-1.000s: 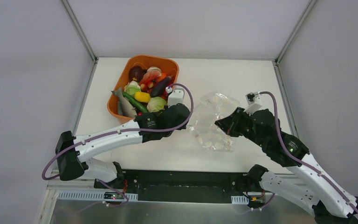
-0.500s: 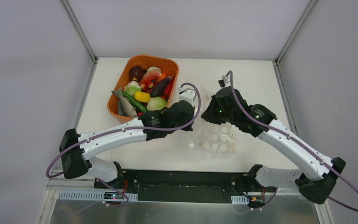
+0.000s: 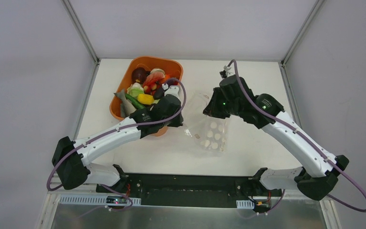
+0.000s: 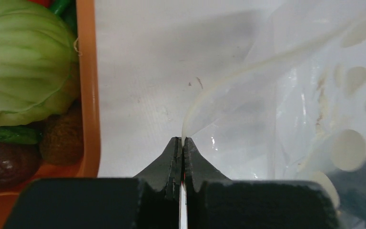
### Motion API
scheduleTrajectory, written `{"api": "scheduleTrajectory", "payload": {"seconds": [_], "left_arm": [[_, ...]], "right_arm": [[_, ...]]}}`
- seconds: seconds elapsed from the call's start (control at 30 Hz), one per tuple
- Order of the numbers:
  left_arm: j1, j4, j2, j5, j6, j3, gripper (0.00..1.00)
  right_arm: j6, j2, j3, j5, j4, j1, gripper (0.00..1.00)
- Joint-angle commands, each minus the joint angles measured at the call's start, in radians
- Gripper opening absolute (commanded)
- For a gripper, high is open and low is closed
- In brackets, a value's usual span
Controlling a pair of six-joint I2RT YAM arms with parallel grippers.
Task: Place the food in the zip-top bag and seal the zipper
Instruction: Open the zipper of the food storage bag.
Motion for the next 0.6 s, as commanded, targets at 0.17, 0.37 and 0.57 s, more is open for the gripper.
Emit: {"api": "scheduleTrajectory", "payload": {"seconds": [0.17, 0.37, 0.57], "left_arm": [[0.009, 0.069, 0.007, 0.154, 0.066, 0.04, 0.25], [0.042, 0.09, 0.055, 0.144, 0.045, 0.046, 0.37], [0.047, 0.08, 0.09, 0.127, 0.033, 0.075, 0.48]], "right_arm": [[0.014, 0.062, -0.018, 0.101, 0.02, 0.005, 0.0], [0.002, 0.015, -0.161, 0.131, 0.141, -0.037, 0.0], [-0.008, -0.016, -0.255, 0.094, 0.252, -0.084, 0.0]]}}
